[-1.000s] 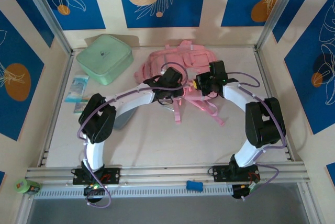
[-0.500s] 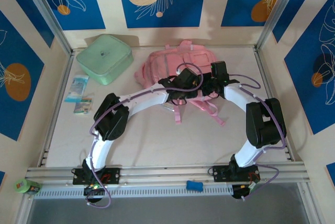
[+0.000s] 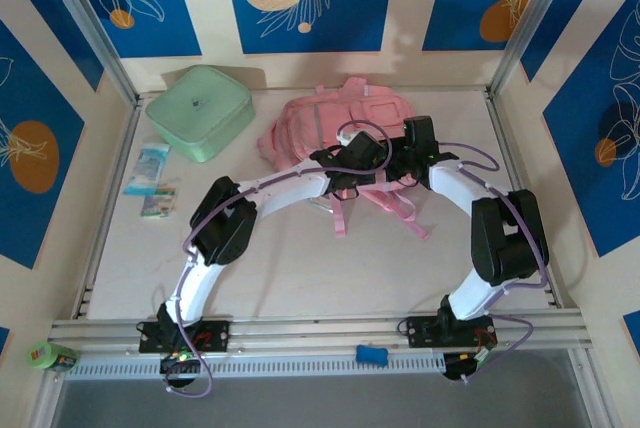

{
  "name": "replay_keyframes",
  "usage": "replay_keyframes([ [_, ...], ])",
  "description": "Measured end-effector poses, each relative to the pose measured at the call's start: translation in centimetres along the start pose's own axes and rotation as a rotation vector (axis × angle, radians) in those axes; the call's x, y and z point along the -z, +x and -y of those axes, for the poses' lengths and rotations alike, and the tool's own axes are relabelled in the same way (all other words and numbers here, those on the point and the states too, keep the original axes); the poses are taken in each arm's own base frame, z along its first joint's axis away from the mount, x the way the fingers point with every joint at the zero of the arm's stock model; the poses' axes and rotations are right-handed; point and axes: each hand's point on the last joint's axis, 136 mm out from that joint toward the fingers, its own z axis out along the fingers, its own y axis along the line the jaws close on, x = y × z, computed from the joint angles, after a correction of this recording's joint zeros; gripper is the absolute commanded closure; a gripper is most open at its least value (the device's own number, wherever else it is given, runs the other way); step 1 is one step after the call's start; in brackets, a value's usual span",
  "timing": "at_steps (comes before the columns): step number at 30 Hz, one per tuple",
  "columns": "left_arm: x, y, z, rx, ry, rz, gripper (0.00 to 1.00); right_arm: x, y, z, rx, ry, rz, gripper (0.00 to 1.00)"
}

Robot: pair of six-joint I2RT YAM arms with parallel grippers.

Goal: Pack the student bag
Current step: Unzip the student bag at the center of the table.

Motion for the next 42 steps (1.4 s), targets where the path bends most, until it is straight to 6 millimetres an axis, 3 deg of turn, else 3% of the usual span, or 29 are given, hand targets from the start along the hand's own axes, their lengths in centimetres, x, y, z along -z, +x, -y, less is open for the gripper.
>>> replay_keyframes([
  [9,-0.3,-1.5,0.9,-0.087,0.025,0.072,0.9,0.5,0.1,-0.6,0.02,-0.032,0.006,1.0],
  [14,0.0,-1.4,1.5,-0.098,0.066,0.059,1.0,1.2,-0.3,-0.7,0.046,-0.034,0.011,1.0],
  [22,2.5,-0.4,1.8,-0.036,0.243,-0.051,1.0,2.8,0.1,-0.4,0.084,-0.02,-0.044,1.0],
  [33,3.5,0.2,-1.1,0.02,0.341,-0.164,1.0,3.3,0.1,0.2,0.104,-0.002,-0.088,1.0],
  [42,3.5,0.2,-2.9,-0.109,0.292,-0.14,0.86,3.3,0.1,0.4,0.117,0.0,-0.094,1.0],
])
